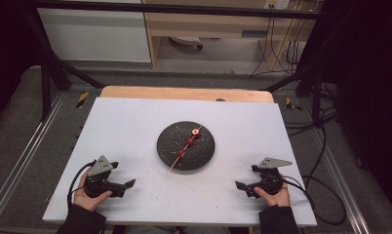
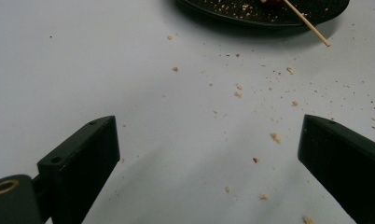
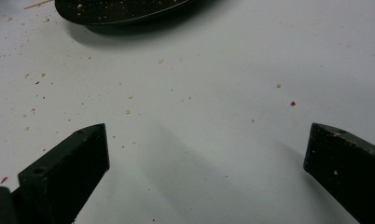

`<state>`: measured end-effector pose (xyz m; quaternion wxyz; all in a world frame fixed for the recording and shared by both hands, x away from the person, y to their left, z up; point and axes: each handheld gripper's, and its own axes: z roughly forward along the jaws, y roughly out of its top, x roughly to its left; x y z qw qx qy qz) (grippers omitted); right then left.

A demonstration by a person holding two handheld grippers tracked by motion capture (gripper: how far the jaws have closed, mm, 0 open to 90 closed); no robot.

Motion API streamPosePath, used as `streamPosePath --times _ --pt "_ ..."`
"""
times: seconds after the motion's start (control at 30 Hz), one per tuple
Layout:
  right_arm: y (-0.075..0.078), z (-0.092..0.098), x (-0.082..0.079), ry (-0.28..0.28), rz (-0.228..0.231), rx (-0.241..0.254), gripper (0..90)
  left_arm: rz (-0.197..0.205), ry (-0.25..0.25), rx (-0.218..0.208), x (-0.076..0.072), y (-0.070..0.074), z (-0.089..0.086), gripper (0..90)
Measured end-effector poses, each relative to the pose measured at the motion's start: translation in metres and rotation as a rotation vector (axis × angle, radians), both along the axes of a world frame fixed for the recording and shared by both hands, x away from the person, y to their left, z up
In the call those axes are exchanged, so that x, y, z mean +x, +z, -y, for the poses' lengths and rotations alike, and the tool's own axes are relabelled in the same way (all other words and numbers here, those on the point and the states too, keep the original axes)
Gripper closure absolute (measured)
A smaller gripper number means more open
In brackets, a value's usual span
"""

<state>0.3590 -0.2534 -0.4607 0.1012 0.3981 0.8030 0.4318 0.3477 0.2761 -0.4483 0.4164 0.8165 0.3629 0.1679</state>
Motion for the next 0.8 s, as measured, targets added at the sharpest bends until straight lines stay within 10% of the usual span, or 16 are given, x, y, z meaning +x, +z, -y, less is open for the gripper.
streamPosePath --times 0.8 --pt "0.002 0.001 0.000 -0.005 0.002 0.005 0.6 -0.004 0.012 0.038 0.010 0.018 0.024 5.0"
